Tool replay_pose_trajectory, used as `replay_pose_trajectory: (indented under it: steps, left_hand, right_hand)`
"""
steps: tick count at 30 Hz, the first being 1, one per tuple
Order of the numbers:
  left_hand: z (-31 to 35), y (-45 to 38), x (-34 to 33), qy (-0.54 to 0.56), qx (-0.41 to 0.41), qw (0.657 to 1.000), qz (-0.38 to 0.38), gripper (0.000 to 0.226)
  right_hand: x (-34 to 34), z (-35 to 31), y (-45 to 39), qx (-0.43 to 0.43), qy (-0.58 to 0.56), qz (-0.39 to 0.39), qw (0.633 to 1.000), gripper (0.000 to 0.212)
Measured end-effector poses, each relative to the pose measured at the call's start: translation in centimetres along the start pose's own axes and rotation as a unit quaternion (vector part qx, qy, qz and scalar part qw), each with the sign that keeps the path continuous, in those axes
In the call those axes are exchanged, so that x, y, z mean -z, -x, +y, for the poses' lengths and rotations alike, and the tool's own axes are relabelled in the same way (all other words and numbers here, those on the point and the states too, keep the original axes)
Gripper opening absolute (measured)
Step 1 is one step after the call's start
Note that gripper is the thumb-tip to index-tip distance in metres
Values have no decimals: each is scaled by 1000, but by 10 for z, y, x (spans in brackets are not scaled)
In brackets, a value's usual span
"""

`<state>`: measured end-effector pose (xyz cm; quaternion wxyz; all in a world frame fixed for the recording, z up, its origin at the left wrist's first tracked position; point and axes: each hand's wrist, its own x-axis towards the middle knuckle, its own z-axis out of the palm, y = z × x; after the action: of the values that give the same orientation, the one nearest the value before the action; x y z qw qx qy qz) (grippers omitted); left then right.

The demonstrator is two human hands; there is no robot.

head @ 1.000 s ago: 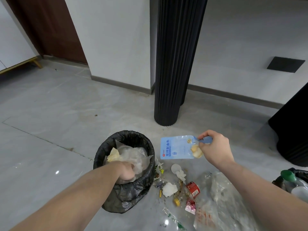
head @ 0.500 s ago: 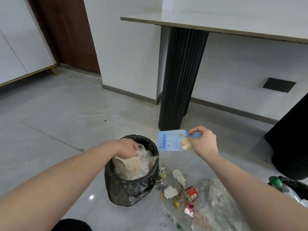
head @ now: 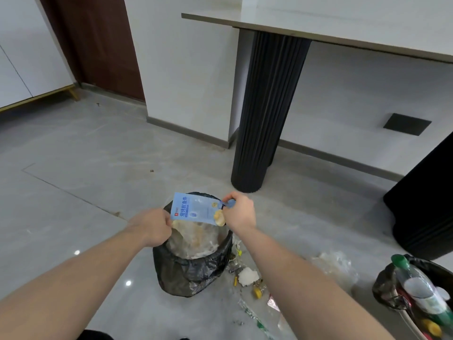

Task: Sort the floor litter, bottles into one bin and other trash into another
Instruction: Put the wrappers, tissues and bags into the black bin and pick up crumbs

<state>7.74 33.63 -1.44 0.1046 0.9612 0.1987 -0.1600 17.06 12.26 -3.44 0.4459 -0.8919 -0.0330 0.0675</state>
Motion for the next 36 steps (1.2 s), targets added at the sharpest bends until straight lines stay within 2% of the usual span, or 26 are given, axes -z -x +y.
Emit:
replay_pose_trajectory:
  steps: [2,5,11,16,21,28,31,34,36]
  left_hand:
    - [8,-1,0,-83,3,997,-5,13]
    - [18,-7,0,-143,11,989,-20,29]
    - [19,-15,-9,-115,17,991,-64,13]
    - [24,-13,-9,-114,-4,991,-62,9]
    - [35,-3,-5,-122,-38,989,-81,10]
    - [85,21,0,-155,-124,967,-162,19]
    - [121,31,0,-138,-161,968,-136,16]
    - [161,44,-12,-134,-193,966,-107,34]
    - [182,53,-33,-126,-201,965,-108,34]
  right_hand:
    - [-16,14,0,-5,12,-17,1000,32]
    - [-30,31,-1,-14,12,-20,1000,34]
    - [-44,30,-10,14,-22,13,1000,29]
    - [-48,24,-1,51,20,-64,996,42]
    - [-7,60,30,78,52,-37,995,37]
    - [94,165,92,-27,81,50,995,37]
    - [127,203,121,-70,113,58,989,37]
    - [148,232,142,-122,149,36,981,42]
    - [154,246,152,-158,160,14,974,46]
